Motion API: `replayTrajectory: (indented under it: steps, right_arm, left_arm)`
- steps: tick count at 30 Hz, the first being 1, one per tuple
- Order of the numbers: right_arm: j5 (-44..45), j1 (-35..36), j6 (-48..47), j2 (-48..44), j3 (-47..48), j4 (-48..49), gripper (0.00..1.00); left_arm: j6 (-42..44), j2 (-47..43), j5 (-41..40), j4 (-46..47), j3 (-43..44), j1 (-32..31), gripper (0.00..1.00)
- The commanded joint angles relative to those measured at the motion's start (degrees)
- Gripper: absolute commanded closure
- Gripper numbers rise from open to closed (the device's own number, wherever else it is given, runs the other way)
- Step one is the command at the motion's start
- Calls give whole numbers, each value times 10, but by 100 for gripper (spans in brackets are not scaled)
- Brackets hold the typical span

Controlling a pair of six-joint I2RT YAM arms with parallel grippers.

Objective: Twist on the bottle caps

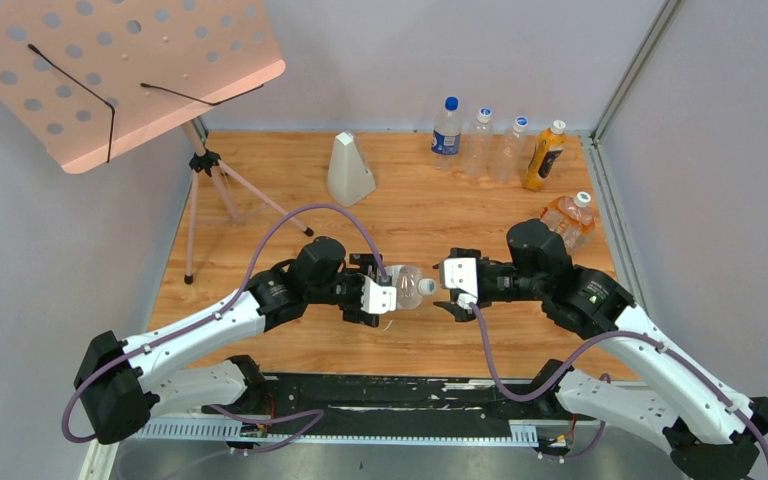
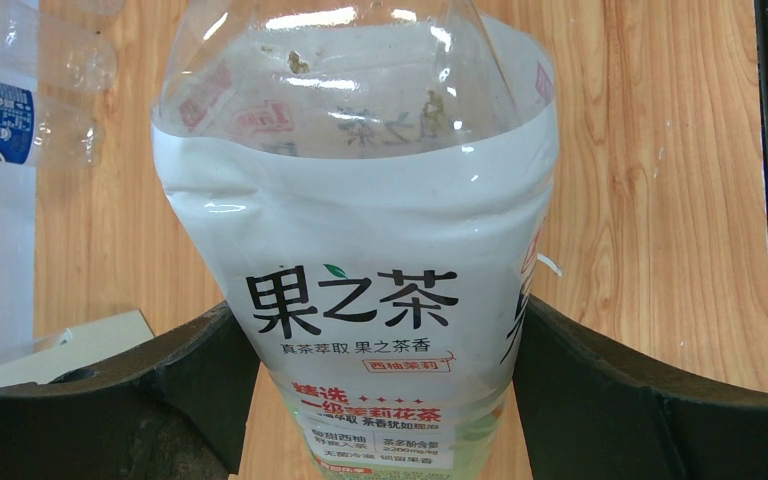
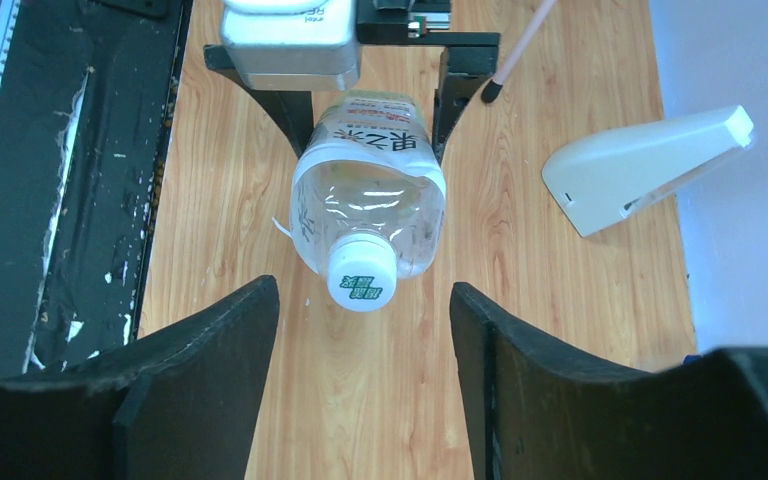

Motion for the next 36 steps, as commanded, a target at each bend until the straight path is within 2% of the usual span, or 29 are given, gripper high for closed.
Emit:
replayTrajectory:
  steps: [1,6,20,32,36]
  right_arm:
    - [25,20,-56,13,14,-17,41]
    - [29,26,-64,21,12,-16,51]
    - [46,44,-82,40,6,-22,52]
    - [34,47,-69,56,6,-23,71]
    - [34,47,-7,71,10,-10,79]
  left_arm:
    - [-7,-8,25,13,20,-1,100]
    - [-8,-9,28,12,20,-1,100]
    - [-7,-16,38,14,18,-1,100]
    - [-3,-22,40,21,13,-1,100]
    - [-4,-28,36,34,7,-2,100]
